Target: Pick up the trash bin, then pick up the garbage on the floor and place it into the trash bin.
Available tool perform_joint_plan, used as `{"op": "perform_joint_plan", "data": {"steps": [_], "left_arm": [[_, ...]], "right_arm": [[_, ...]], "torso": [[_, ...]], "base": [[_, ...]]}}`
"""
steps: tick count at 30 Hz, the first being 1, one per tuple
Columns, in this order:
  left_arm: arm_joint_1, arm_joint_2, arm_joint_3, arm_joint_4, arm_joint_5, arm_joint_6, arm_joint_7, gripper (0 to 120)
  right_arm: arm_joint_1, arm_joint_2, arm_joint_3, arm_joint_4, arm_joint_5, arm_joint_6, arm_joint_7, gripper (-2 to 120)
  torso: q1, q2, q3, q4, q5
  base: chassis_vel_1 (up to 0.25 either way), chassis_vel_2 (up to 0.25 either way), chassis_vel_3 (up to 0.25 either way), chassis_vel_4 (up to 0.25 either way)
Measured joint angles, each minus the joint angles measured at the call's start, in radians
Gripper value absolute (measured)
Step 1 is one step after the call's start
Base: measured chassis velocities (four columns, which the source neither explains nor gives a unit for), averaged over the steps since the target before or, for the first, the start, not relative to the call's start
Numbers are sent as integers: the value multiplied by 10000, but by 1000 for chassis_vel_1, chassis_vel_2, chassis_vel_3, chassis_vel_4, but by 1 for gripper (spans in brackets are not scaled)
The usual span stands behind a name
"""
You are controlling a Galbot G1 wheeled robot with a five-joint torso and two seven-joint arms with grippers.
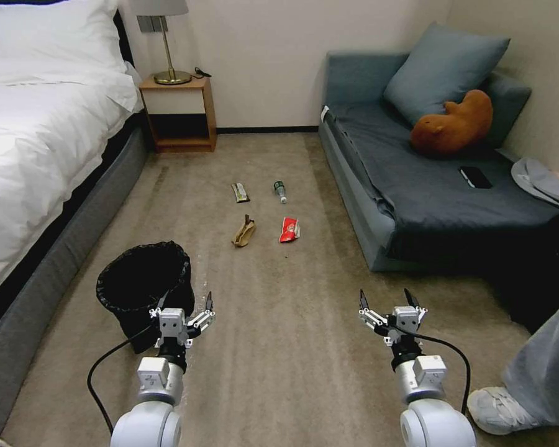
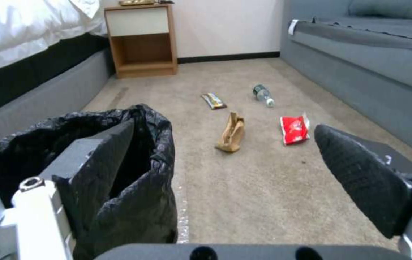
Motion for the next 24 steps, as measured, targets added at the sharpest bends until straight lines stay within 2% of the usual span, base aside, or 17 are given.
{"op": "perform_joint_plan", "data": {"steps": [24], "left_arm": [[0,0,0,0,0,0,0,100]], "right_arm": [[0,0,-1,0,0,0,0,100]], "torso": [[0,0,0,0,0]], "base": [[0,0,0,0]]}}
